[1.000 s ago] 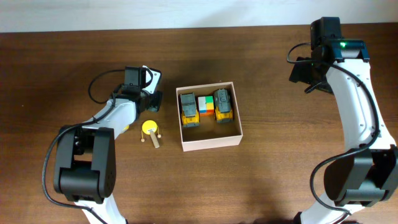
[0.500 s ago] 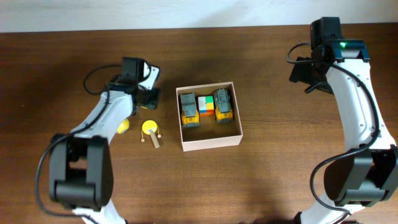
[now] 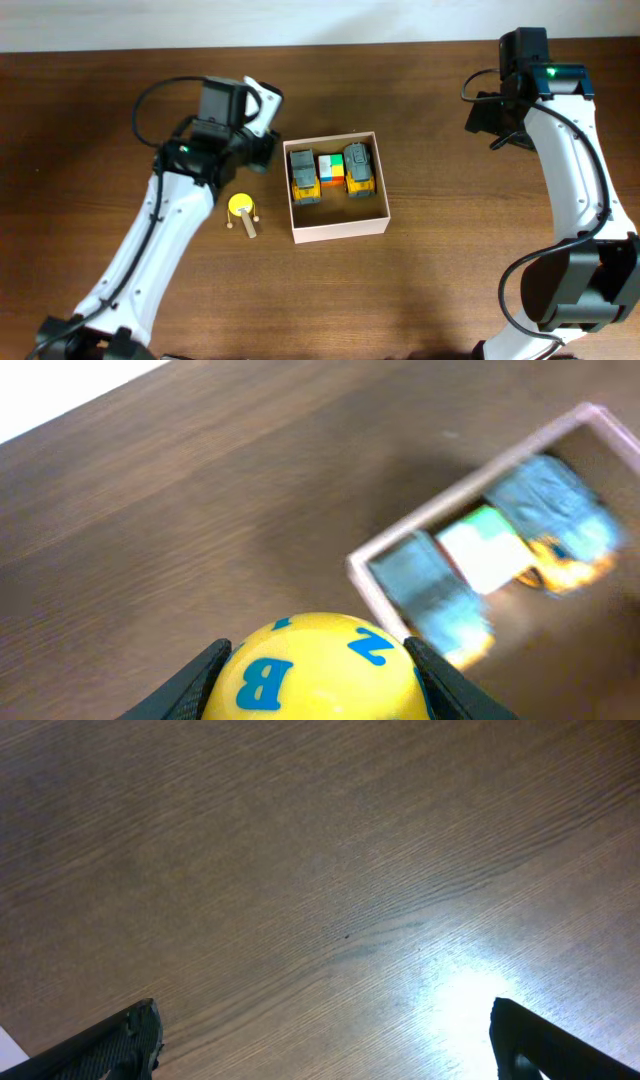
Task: Pack container
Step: 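Lift the ball and carry it right over the box, then lower the ball into the box front and open the left gripper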
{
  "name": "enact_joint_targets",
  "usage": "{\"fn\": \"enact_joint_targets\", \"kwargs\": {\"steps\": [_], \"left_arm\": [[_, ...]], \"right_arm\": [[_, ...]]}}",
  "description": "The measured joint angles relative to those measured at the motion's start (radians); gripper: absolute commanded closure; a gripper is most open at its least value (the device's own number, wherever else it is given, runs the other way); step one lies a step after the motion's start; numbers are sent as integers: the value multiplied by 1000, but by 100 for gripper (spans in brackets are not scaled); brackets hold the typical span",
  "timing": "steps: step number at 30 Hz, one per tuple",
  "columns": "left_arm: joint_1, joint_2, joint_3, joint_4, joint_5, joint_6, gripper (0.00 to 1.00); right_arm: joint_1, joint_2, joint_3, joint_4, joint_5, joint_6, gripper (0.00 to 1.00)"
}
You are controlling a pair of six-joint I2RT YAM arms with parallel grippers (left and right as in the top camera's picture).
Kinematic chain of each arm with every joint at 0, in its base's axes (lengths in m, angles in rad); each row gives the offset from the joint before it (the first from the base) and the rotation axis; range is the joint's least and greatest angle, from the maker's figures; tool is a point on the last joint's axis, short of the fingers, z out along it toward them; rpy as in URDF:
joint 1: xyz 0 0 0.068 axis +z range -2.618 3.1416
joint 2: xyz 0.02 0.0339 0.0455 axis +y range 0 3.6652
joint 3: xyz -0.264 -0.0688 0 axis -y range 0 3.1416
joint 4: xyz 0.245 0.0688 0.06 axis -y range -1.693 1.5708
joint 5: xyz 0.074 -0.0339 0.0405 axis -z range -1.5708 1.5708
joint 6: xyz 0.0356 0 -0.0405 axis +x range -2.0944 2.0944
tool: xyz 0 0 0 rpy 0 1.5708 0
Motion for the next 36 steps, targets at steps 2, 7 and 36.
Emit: {"fn": "enact_joint_targets", "kwargs": {"steps": [2,7,36], "left_arm": [[-42,-3,0,-24,0,0,51],[-151,-3,0,-63,0,0,50],[-254,181,-17,-162,-3,73,50]], "right_arm": [[0,0,0,0,0,0,1],[0,0,0,0,0,0,1],[0,0,0,0,0,0,1]]}}
